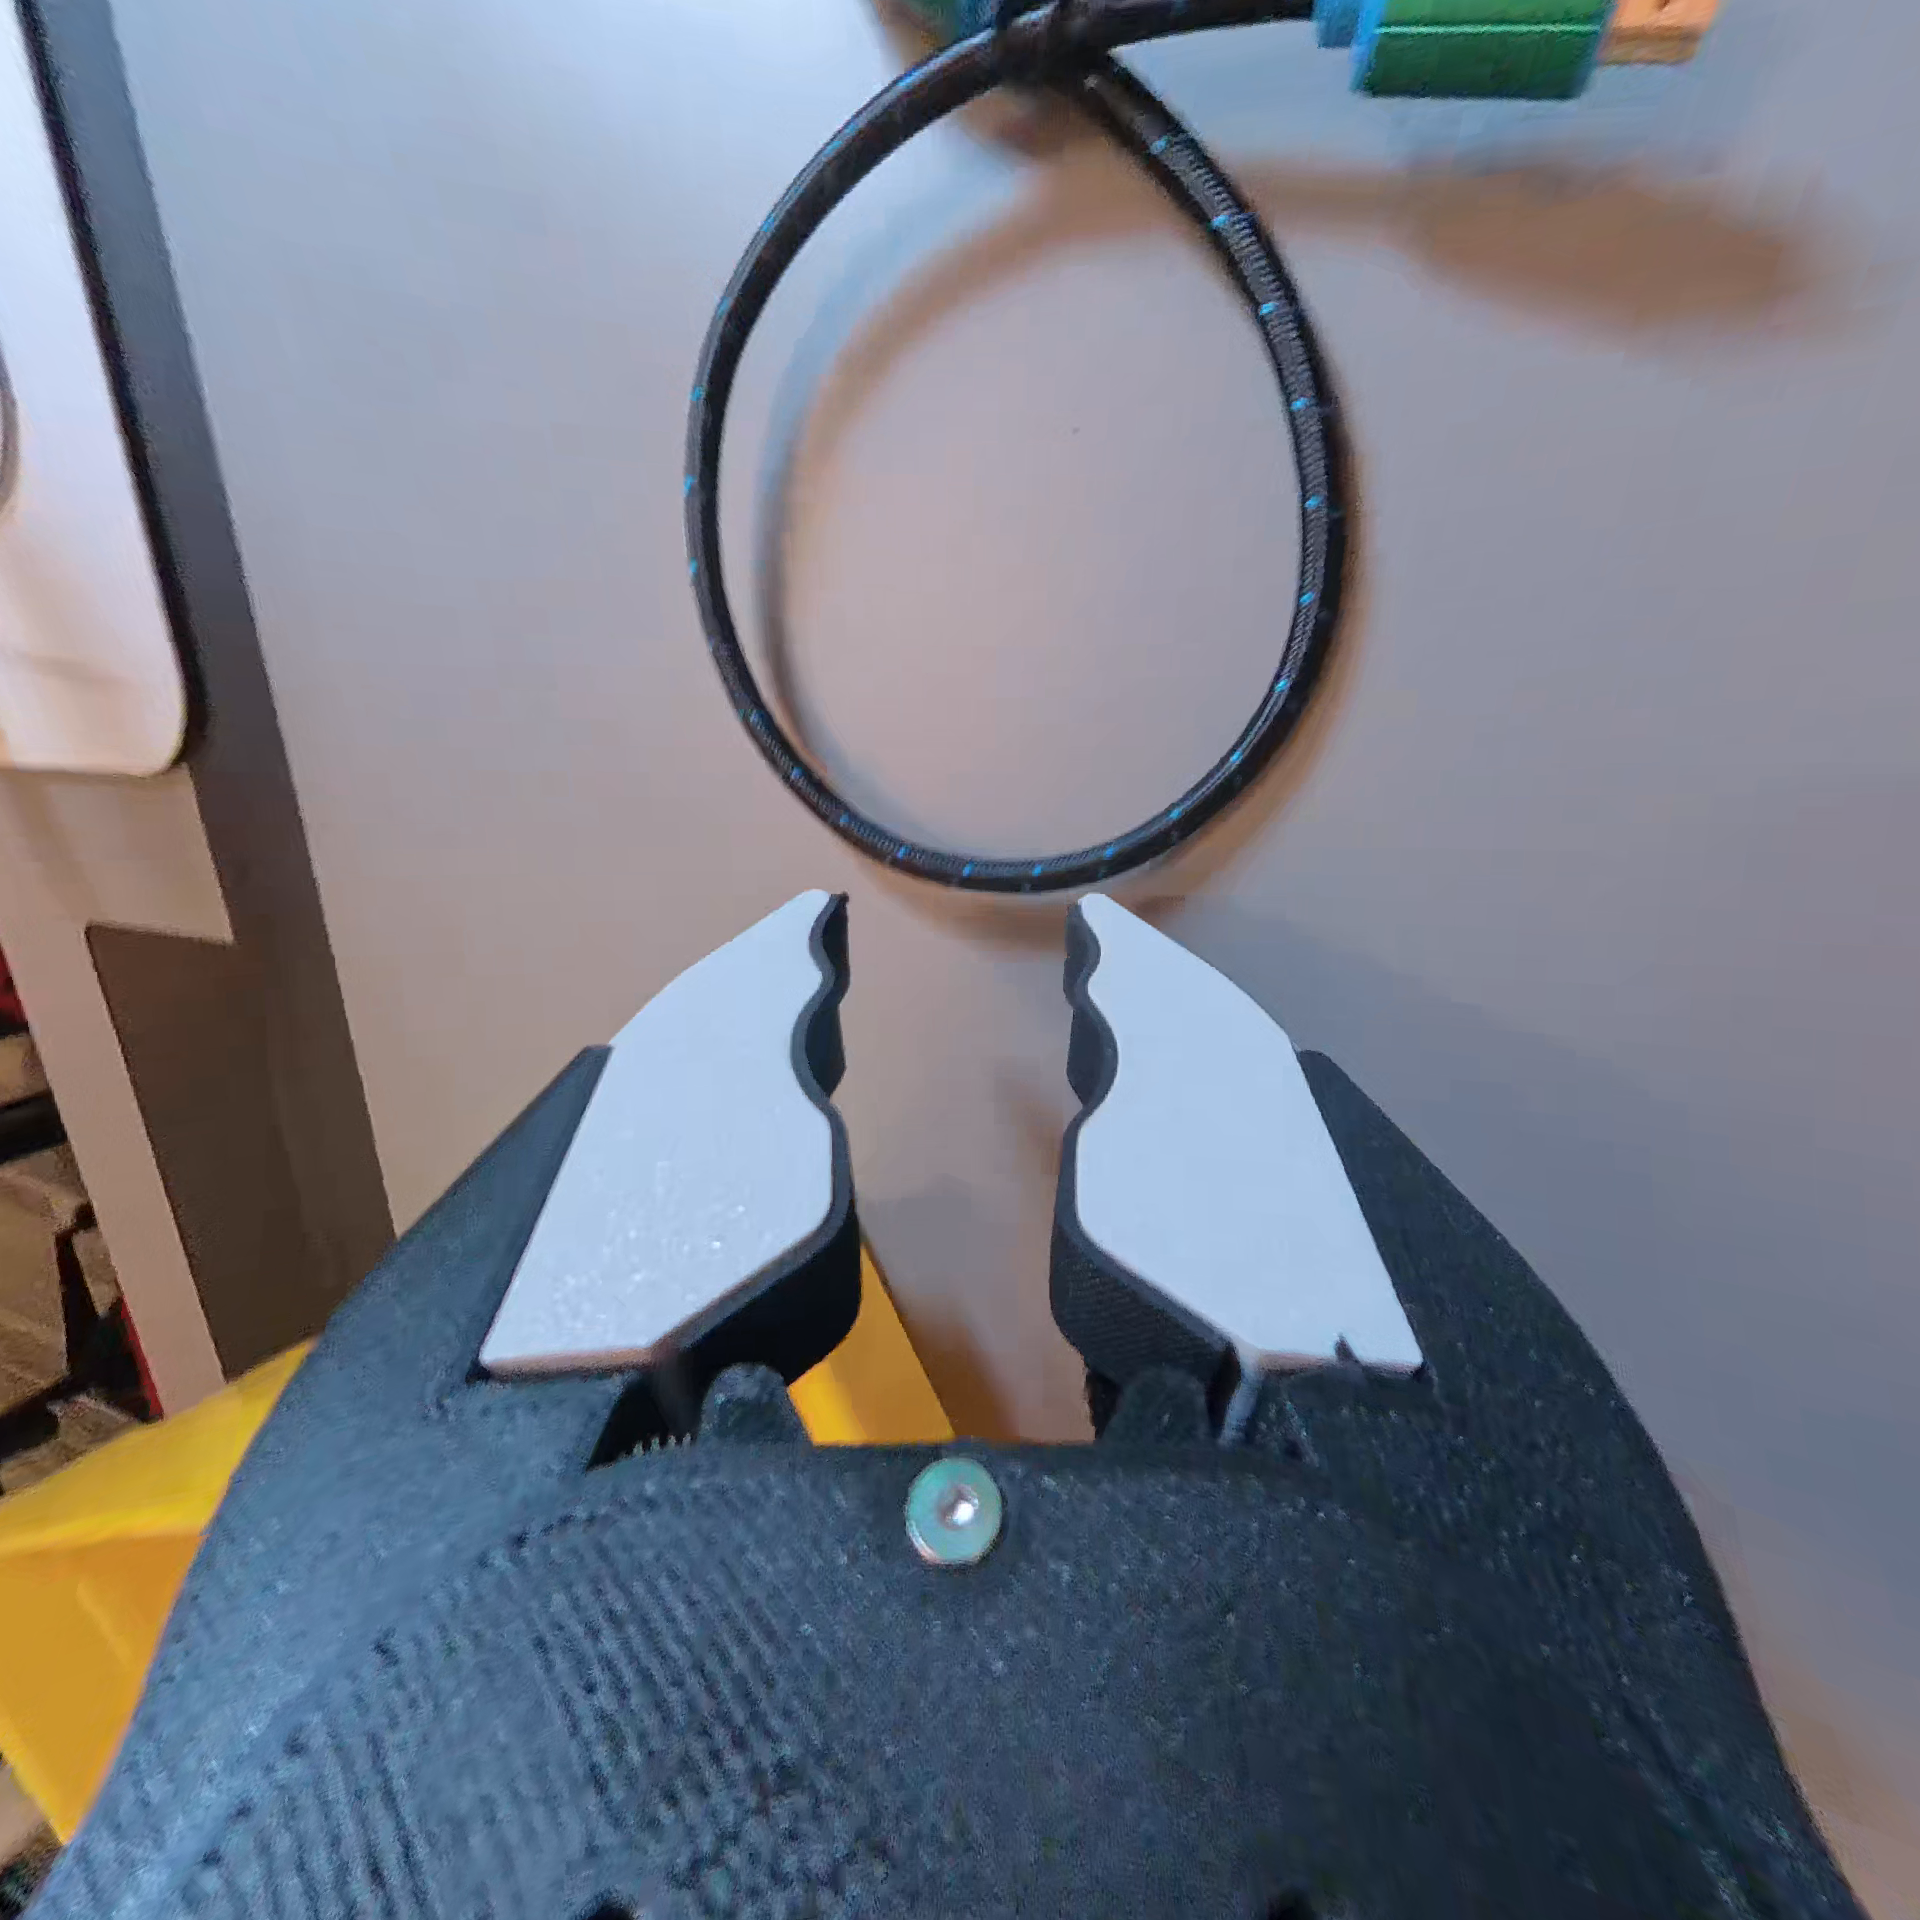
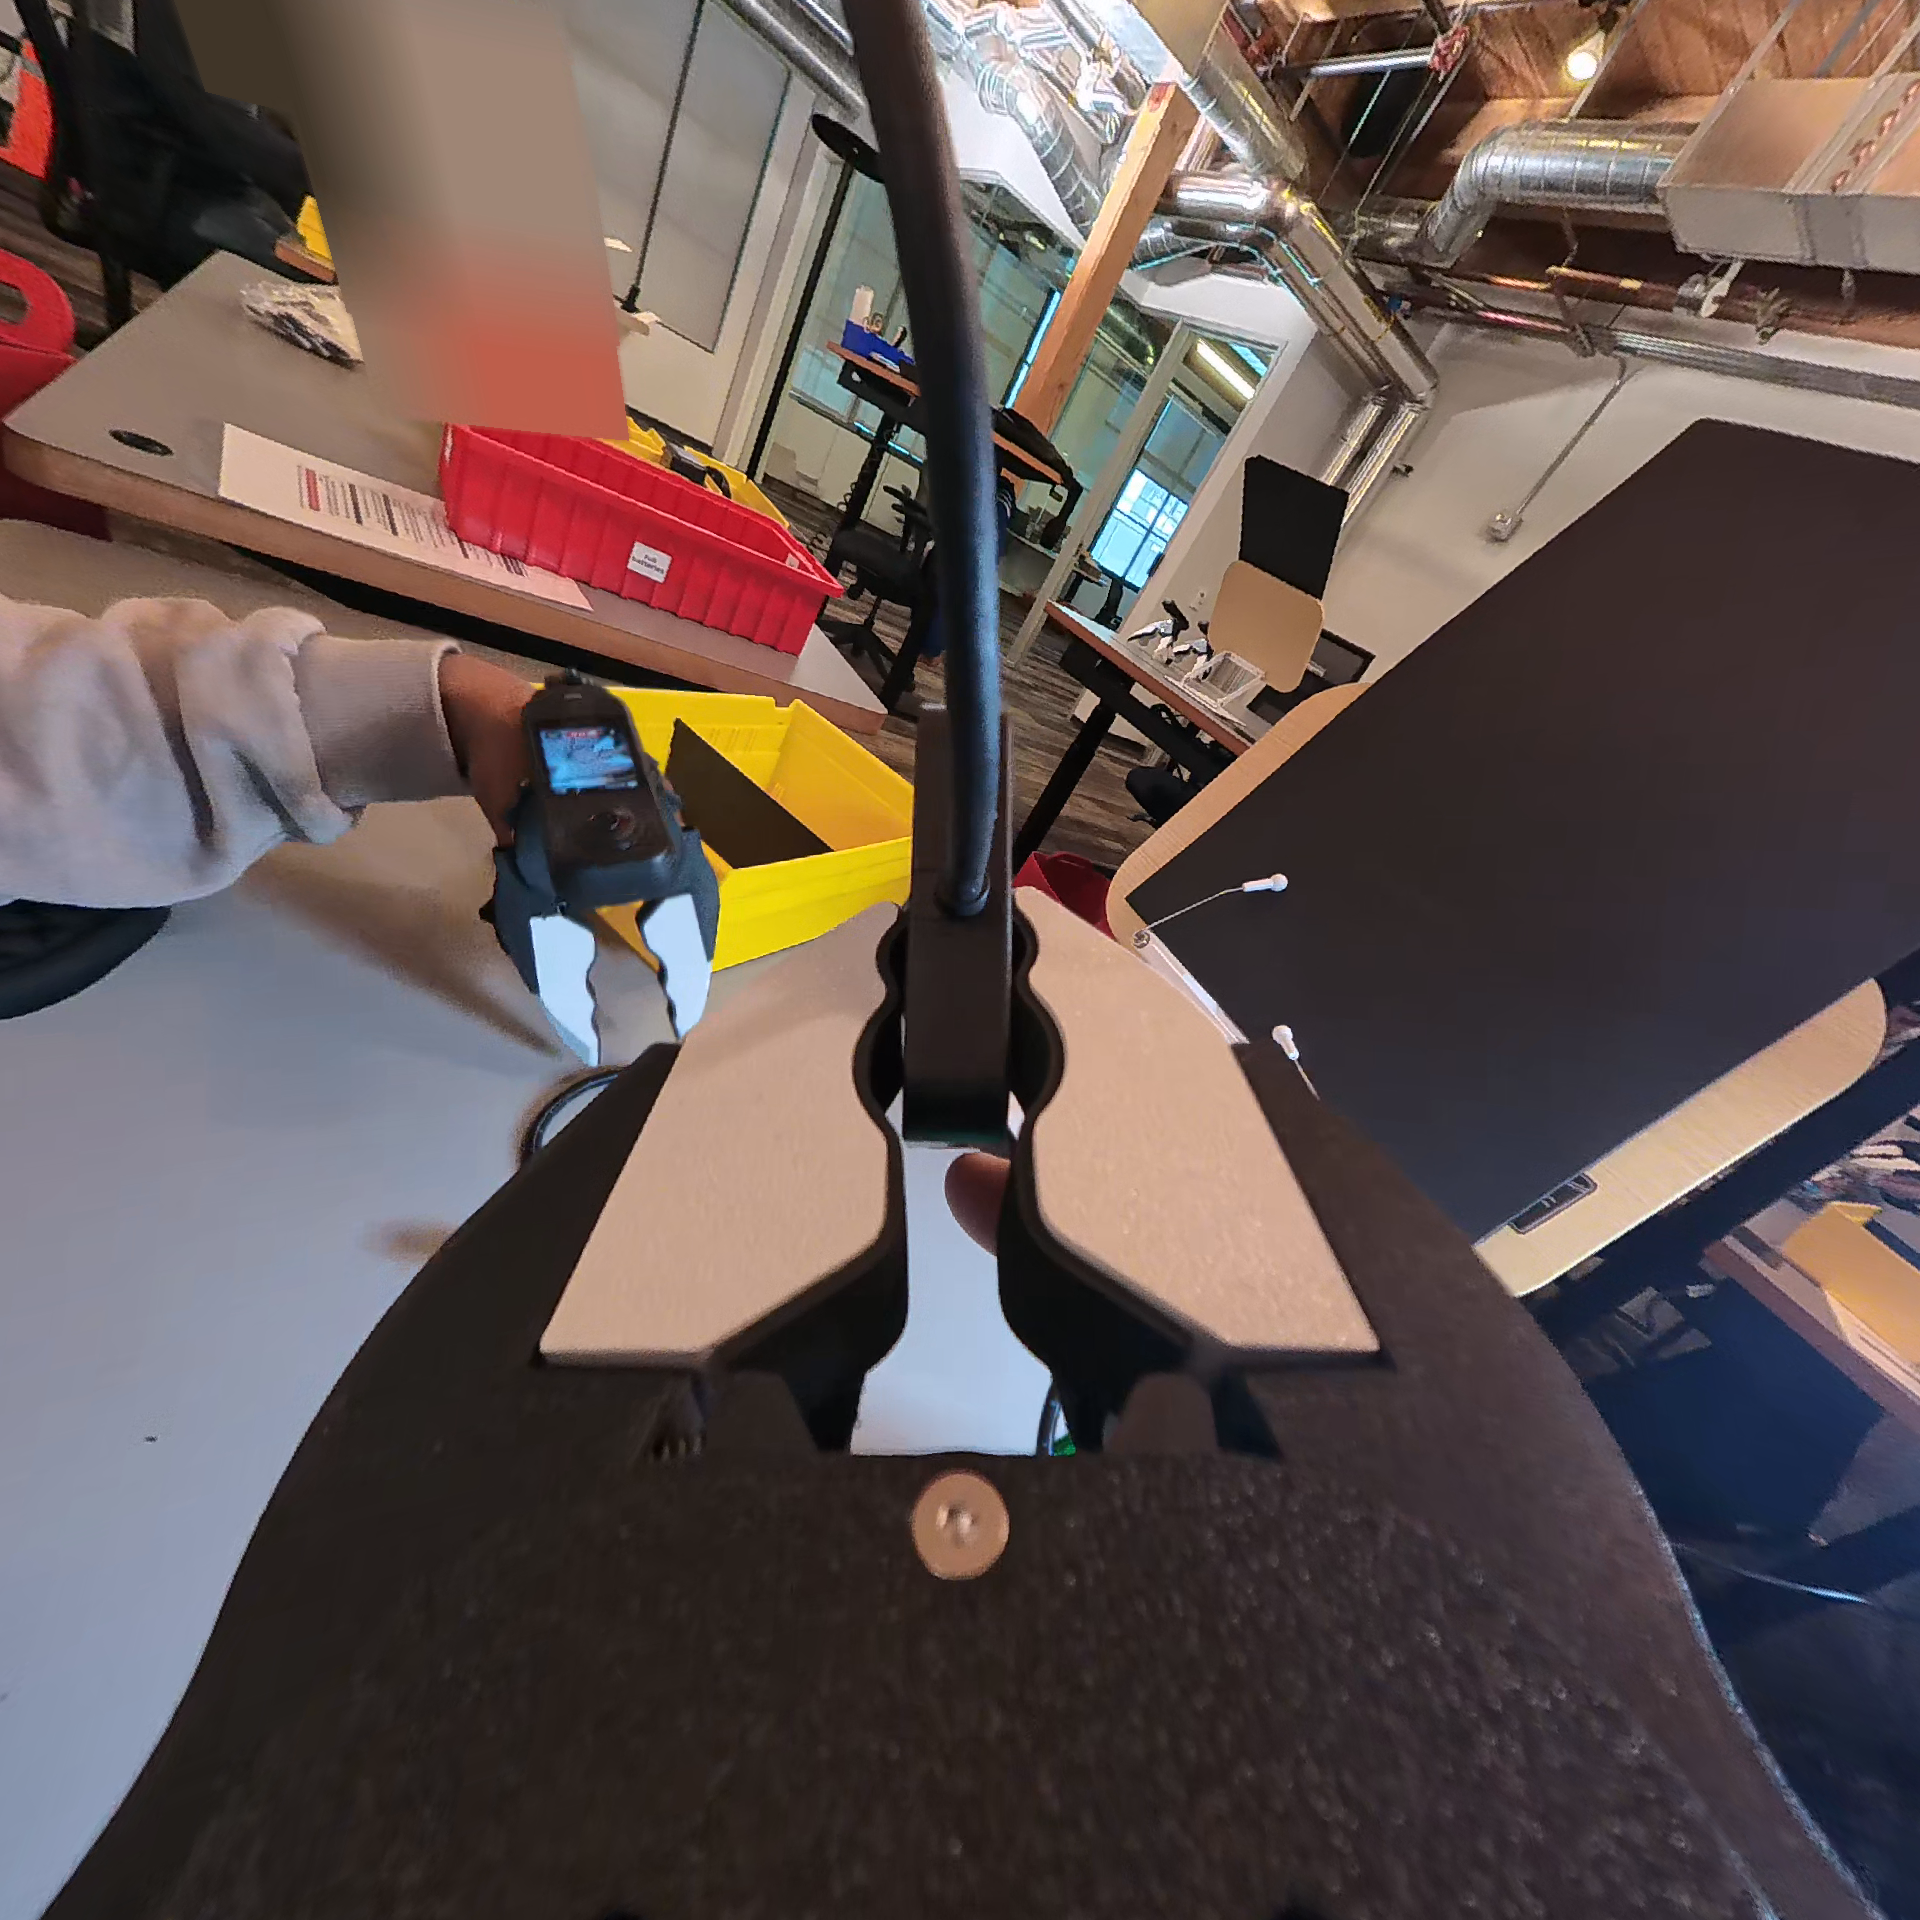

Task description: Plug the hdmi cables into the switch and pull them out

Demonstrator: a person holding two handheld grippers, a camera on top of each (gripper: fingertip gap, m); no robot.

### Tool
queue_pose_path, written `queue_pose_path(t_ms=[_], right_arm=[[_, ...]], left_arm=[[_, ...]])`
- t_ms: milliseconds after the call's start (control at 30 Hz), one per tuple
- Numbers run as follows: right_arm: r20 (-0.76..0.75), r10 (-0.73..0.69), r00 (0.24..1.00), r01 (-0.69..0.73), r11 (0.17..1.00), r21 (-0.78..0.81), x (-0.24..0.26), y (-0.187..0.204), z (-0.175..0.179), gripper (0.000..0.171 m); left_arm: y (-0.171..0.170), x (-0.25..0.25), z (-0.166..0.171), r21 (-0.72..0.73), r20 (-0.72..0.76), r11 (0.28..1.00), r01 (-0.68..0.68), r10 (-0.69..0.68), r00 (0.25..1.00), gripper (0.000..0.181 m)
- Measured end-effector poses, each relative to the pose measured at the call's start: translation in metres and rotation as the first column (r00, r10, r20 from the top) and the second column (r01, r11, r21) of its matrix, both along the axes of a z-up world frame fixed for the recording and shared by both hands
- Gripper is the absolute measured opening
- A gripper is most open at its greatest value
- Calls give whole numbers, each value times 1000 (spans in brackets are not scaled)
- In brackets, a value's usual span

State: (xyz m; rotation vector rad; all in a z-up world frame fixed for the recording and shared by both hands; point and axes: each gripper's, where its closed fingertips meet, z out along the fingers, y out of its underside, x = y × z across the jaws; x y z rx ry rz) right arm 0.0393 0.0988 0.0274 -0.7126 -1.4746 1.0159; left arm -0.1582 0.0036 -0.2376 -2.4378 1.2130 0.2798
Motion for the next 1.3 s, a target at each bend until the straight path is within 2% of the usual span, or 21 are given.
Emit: queue_pose_path(t_ms=[67,100,167,233,333,433,600,667,733,767,933,1000,1067,1100,1167,1233,1300], right_arm=[[3,-1,1000,1,1000,-3,0,1,-1,15],[5,-2,1000,2,1000,-3,0,2,-1,15],[2,4,1000,-4,1000,-8,2,2,0,15],[-3,15,1000,-15,1000,-20,3,1,1,15],[-7,21,1000,-21,999,-33,4,3,2,15],[-6,31,1000,-31,998,-47,2,2,1,15],[3,32,999,-32,998,-45,2,2,-1,15],[1,43,999,-43,998,-55,3,2,0,15],[1,48,999,-48,997,-63,3,2,0,15],[3,49,999,-48,997,-65,3,3,0,15],[3,59,998,-59,995,-84,3,4,-1,15],[4,63,998,-63,994,-95,3,5,-2,15],[9,60,998,-59,994,-97,2,6,-3,15],[11,58,998,-57,994,-96,2,6,-4,15],[10,55,998,-54,994,-92,2,6,-3,15],[2,55,998,-55,994,-94,4,7,0,15],[-7,58,998,-59,993,-102,6,8,1,15]], left_arm=[[2,10,-8,-26,-28,999,46,-46,999,42],[2,14,-10,-38,-38,997,66,-68,997,34],[-2,22,-14,-74,-30,994,77,-80,996,37],[-12,24,-19,-143,9,989,30,-29,1000,28],[-23,30,-19,-205,77,979,18,-3,997,35],[-20,33,-19,-206,73,978,22,-7,997,31],[-6,28,-14,-129,-1,990,51,-52,999,26],[2,31,-11,-77,1,993,87,-87,996,28],[3,29,-16,-91,-9,992,91,-92,996,30],[3,31,-18,-94,10,992,86,-85,996,21],[3,33,-19,-113,103,994,-5,16,995,21],[-8,42,-21,-217,143,975,-49,81,986,20],[-27,64,-21,-334,219,942,28,49,975,12],[-33,80,-18,-344,281,933,104,-3,960,9],[-26,103,-4,-258,373,948,187,-81,924,11],[-20,107,7,-203,382,963,178,-90,920,22],[-28,98,4,-240,321,957,165,-82,943,27]])
